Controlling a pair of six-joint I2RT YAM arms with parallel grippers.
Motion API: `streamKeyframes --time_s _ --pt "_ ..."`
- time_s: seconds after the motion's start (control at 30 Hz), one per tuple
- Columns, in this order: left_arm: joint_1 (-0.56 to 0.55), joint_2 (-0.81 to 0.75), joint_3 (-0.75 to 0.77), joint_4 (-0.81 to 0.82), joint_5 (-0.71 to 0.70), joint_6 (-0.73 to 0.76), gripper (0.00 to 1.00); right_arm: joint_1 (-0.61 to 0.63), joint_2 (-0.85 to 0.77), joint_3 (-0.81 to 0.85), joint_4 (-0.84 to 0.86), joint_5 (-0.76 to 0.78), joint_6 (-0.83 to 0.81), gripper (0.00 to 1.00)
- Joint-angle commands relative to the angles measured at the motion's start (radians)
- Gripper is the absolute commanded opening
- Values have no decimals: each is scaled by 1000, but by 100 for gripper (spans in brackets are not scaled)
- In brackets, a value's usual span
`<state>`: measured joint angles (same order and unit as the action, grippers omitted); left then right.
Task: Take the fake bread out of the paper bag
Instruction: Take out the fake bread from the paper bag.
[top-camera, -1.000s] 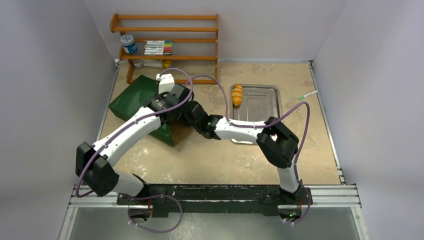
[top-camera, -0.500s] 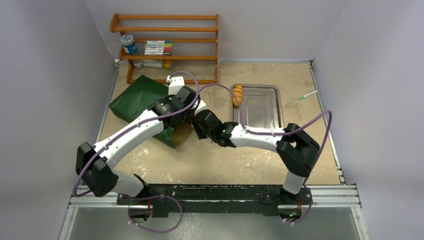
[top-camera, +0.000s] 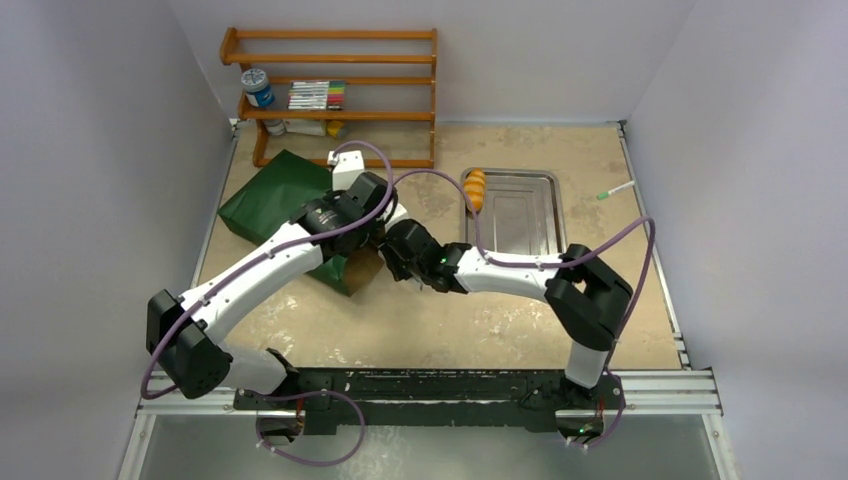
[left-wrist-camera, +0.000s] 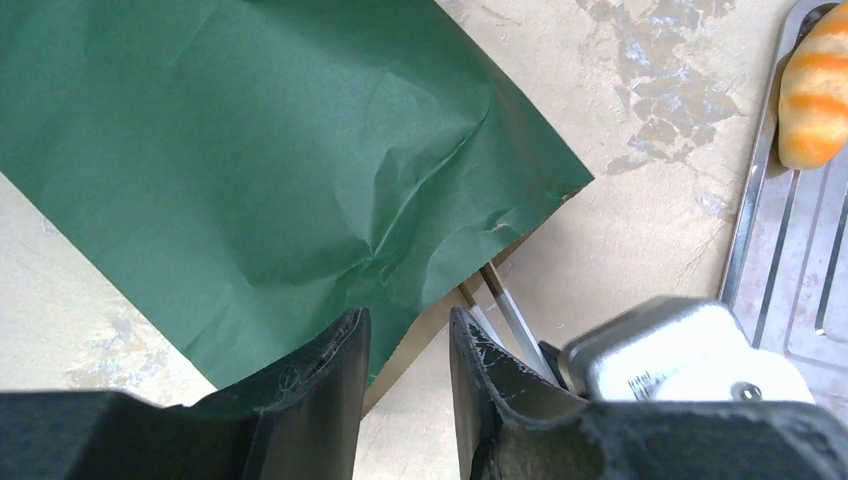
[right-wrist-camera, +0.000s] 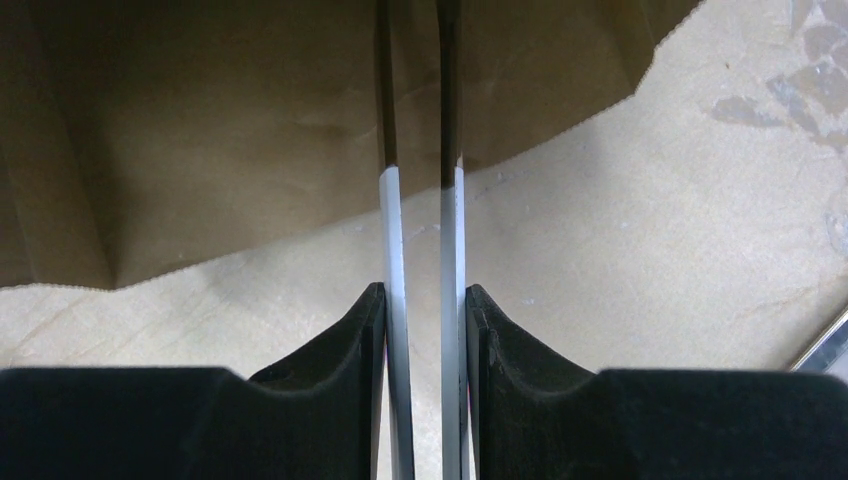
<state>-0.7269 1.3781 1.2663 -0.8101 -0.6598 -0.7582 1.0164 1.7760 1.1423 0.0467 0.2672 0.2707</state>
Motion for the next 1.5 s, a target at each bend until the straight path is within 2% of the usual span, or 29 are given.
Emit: streamKeyframes --time_s 0.0,0.27,0.43,0.53,0.6,0.8,0.87,1.2,1.33,1.47 --pt "-2 -50 27 -25 -43 -47 36 15 43 91 75 -3 -13 4" --pt "0 -129 52 -93 -125 -108 51 22 122 154 163 22 -3 14" --pt "0 -245 6 -117 -294 -213 61 27 160 181 195 54 -6 18" --pt "17 -257 7 -155 -391 -299 69 30 169 187 196 90 -16 20" --pt "50 -253 11 -148 -402 -311 72 31 171 189 196 118 -24 22" --pt "227 -234 -23 -99 -334 -306 76 32 185 209 177 188 -47 25" --pt "321 -233 -50 -49 -292 -287 77 31 188 208 183 198 -60 27" --pt "676 -121 -51 121 -97 -240 81 33 197 211 236 177 -133 36" --pt "770 -51 -47 188 -23 -241 82 31 178 184 278 171 -153 39" --pt "817 52 4 208 1 -233 82 32 179 182 311 190 -178 43"
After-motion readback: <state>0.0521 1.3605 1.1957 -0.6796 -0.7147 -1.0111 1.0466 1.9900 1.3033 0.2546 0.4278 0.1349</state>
